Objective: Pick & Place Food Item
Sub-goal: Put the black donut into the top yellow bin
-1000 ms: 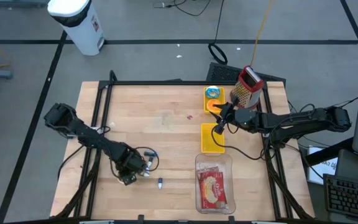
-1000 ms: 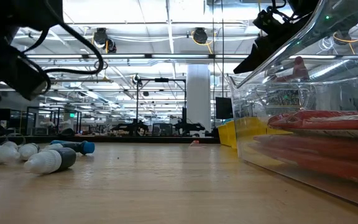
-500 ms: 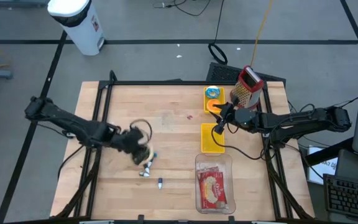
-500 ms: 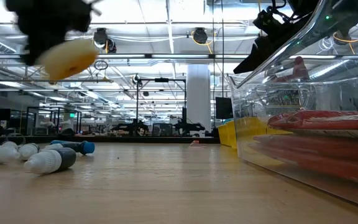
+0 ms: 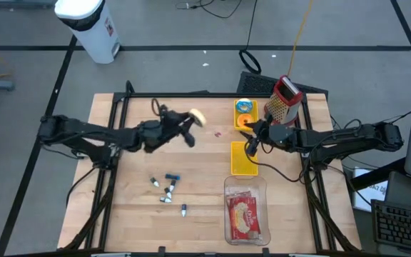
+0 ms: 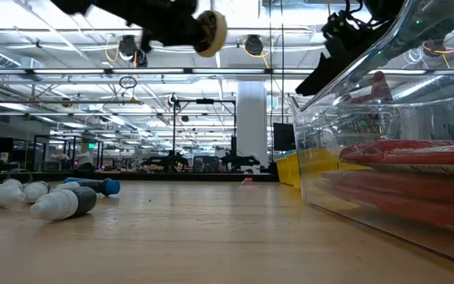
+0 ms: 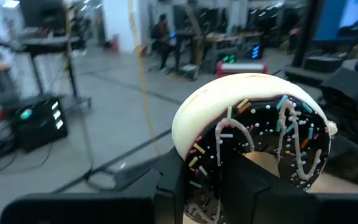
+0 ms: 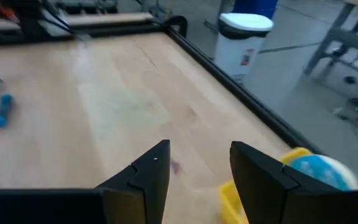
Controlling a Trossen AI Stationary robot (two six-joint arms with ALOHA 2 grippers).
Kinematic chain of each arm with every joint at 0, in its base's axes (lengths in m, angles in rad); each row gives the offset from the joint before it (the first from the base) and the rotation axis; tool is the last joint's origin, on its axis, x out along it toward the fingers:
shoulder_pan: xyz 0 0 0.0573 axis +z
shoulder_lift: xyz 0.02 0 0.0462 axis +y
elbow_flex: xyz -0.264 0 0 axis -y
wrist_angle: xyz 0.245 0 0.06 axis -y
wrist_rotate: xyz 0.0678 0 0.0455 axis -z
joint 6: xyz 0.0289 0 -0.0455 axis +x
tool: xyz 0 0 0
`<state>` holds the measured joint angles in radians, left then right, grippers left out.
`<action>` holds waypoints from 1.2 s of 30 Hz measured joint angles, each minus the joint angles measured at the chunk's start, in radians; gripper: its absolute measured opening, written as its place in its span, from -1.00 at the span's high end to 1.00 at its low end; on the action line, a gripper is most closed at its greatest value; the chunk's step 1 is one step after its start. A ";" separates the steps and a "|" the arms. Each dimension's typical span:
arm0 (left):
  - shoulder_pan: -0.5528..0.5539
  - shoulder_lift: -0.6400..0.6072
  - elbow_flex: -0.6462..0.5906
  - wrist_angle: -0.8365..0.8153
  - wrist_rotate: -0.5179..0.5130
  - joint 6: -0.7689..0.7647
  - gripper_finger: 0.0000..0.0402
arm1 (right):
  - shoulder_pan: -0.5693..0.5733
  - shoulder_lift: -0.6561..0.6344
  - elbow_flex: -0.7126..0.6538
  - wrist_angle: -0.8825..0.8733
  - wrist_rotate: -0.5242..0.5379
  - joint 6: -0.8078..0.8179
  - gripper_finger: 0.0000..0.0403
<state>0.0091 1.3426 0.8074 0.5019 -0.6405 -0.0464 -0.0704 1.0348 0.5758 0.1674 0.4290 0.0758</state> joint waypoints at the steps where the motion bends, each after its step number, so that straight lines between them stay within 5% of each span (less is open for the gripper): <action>1: 0.019 0.032 0.000 0.049 0.038 0.021 0.62 | 0.000 0.000 0.000 0.011 -0.017 0.011 0.23; 12: 0.116 0.345 -0.001 0.554 0.213 -0.090 0.62 | 0.000 0.071 0.000 0.308 -0.122 -0.088 0.21; 18: 0.116 0.367 -0.001 0.559 0.217 -0.090 0.62 | 0.000 0.220 0.000 0.611 -0.219 -0.292 -0.10; 24: 0.114 0.367 -0.001 0.553 0.219 -0.089 0.62 | -0.002 0.367 0.000 0.905 -0.163 -0.326 -0.44; 36: 0.112 0.367 -0.001 0.534 0.271 -0.093 0.62 | -0.027 0.482 0.027 1.003 -0.117 -0.266 -0.28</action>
<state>0.1211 1.7096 0.8066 1.0359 -0.3692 -0.1394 -0.0973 1.5171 0.6024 1.1708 0.3124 -0.1901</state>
